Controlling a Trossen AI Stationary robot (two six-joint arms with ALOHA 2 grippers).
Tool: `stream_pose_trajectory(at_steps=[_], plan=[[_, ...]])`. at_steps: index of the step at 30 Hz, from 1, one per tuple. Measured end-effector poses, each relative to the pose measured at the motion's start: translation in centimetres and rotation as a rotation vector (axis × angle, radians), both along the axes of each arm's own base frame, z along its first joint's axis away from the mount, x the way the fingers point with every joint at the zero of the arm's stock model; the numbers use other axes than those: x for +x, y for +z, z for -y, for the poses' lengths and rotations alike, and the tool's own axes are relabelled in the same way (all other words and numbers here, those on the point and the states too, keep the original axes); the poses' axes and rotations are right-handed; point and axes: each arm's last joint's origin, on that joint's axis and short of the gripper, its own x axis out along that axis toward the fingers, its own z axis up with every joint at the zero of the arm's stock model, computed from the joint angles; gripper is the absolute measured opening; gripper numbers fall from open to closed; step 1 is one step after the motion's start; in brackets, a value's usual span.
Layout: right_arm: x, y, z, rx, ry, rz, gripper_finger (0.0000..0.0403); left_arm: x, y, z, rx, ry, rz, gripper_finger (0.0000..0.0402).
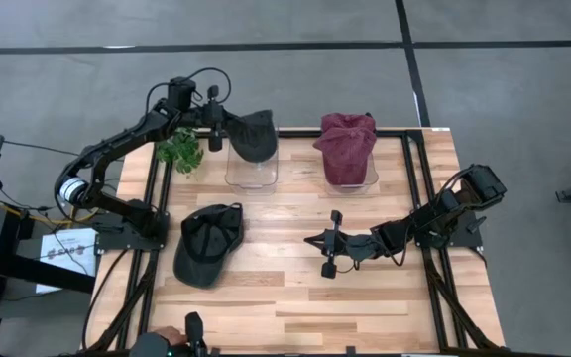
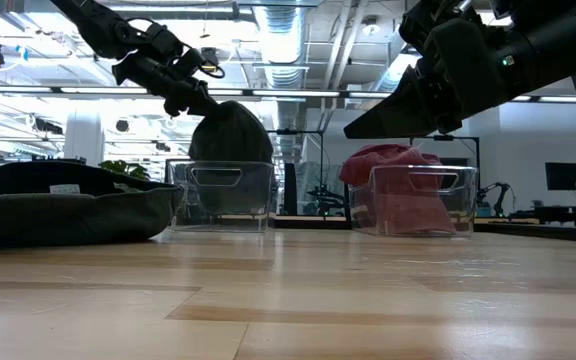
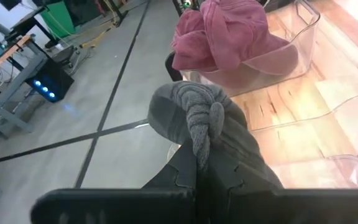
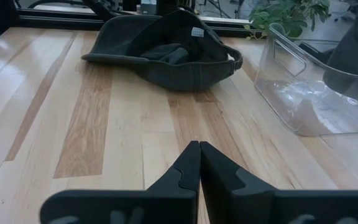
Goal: Pick & Place hat
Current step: Put the right black cap into the left transparent bin
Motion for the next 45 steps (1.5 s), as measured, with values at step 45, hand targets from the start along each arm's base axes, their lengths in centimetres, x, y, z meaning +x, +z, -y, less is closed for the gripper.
stream_pose_trajectory(at_steps=[45], plan=[[0.0,0.0,0.0,0.009,-0.002,0.002,0.0000,2.5,-2.3,0.8,0.016,-0.073,-0.104,0.0010]])
